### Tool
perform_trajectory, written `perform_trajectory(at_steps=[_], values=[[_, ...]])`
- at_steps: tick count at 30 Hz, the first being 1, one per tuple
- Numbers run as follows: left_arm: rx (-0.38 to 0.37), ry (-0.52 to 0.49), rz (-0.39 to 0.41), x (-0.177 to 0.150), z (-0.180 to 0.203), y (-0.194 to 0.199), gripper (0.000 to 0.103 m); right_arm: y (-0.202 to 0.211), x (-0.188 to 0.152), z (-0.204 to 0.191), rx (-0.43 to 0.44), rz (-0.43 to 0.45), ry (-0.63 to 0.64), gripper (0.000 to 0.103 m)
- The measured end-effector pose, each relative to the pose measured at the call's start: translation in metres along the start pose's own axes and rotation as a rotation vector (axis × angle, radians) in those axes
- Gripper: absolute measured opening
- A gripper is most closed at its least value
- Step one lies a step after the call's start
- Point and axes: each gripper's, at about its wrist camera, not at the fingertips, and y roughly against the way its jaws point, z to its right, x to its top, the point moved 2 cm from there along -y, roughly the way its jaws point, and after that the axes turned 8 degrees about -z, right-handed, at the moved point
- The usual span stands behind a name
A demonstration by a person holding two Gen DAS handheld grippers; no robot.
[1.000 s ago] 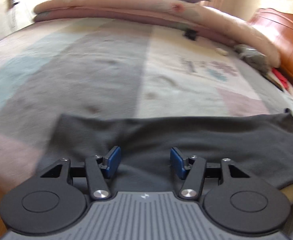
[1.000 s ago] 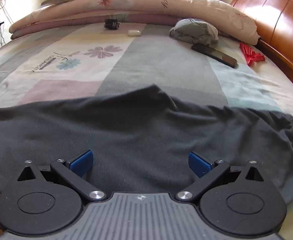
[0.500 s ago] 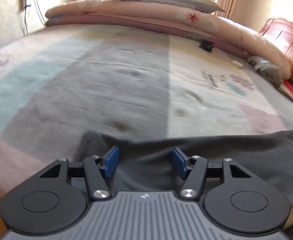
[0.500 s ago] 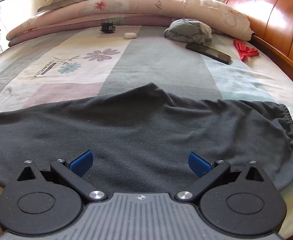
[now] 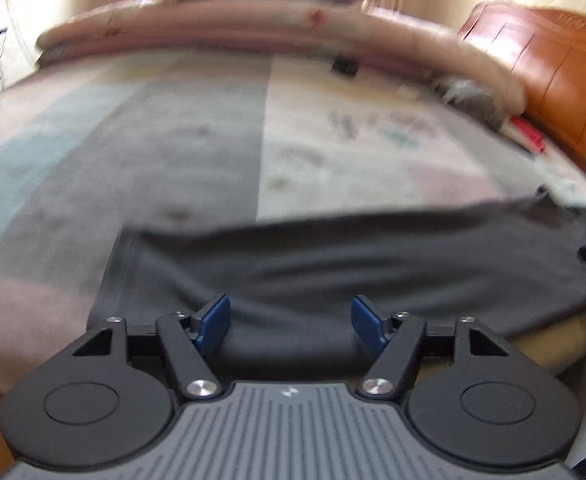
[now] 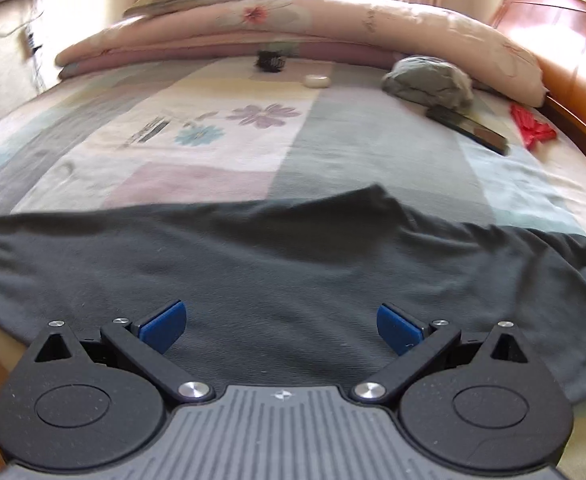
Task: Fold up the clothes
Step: 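Smooth the folded grey sweatpants flat with both open grippers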
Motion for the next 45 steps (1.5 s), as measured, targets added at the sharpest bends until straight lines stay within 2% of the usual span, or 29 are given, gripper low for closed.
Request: perform_trajectory(at_steps=[3, 5, 6, 9, 11, 14, 17, 21, 24, 26, 29, 33, 36, 39, 40, 45], values=[[0.045, 0.039, -0.020, -0.005, -0.013, 0.011, 0.068, -0.006, -0.005, -0.001, -0.021, -0.028, 0.005, 0.103], [0.093, 0.059, -0.035, 0.000, -0.020, 0.017, 0.066, -0.009, -0.009, 0.002, -0.028, -0.042, -0.001, 0.103], [0.094, 0.064, -0.024, 0.004, -0.021, 0.020, 0.066, -0.010, -0.010, 0.003, -0.028, -0.043, -0.004, 0.103], [0.011, 0.056, 0.027, 0.019, -0.015, 0.026, 0.072, -0.010, -0.013, 0.005, -0.030, -0.046, -0.013, 0.103], [-0.003, 0.047, 0.009, 0.024, -0.007, 0.017, 0.073, -0.011, -0.016, 0.007, -0.031, -0.049, -0.020, 0.103], [0.047, 0.068, -0.069, 0.016, -0.005, -0.001, 0.073, -0.012, -0.019, 0.010, -0.033, -0.052, -0.029, 0.103], [0.089, 0.041, -0.077, 0.004, -0.009, 0.003, 0.073, -0.013, -0.023, 0.013, -0.034, -0.055, -0.039, 0.103], [0.143, 0.055, -0.091, 0.008, -0.015, 0.016, 0.073, -0.008, -0.023, 0.012, -0.025, -0.039, -0.041, 0.103], [0.108, 0.021, -0.029, 0.024, -0.002, 0.022, 0.074, -0.004, -0.022, 0.012, -0.017, -0.026, -0.042, 0.103], [0.067, -0.012, -0.018, 0.035, 0.013, 0.015, 0.075, 0.003, -0.015, 0.005, 0.020, 0.018, -0.031, 0.103], [0.013, -0.059, -0.018, 0.043, 0.041, -0.001, 0.076, 0.005, -0.002, -0.017, 0.098, 0.032, 0.004, 0.103], [-0.085, -0.080, -0.001, 0.047, 0.074, -0.011, 0.076, 0.003, 0.009, -0.055, 0.244, 0.031, 0.082, 0.103], [-0.084, -0.114, 0.002, 0.045, 0.088, -0.020, 0.076, -0.004, 0.009, -0.070, 0.209, 0.037, 0.135, 0.103], [-0.036, -0.104, -0.023, 0.036, 0.080, -0.032, 0.076, -0.017, -0.002, -0.069, 0.166, -0.013, 0.152, 0.103], [-0.010, -0.097, -0.030, 0.031, 0.074, -0.034, 0.076, -0.017, -0.008, -0.066, 0.164, -0.011, 0.160, 0.103], [0.015, -0.078, -0.058, 0.030, 0.060, -0.023, 0.076, 0.002, -0.022, -0.047, 0.184, -0.006, 0.216, 0.103]])
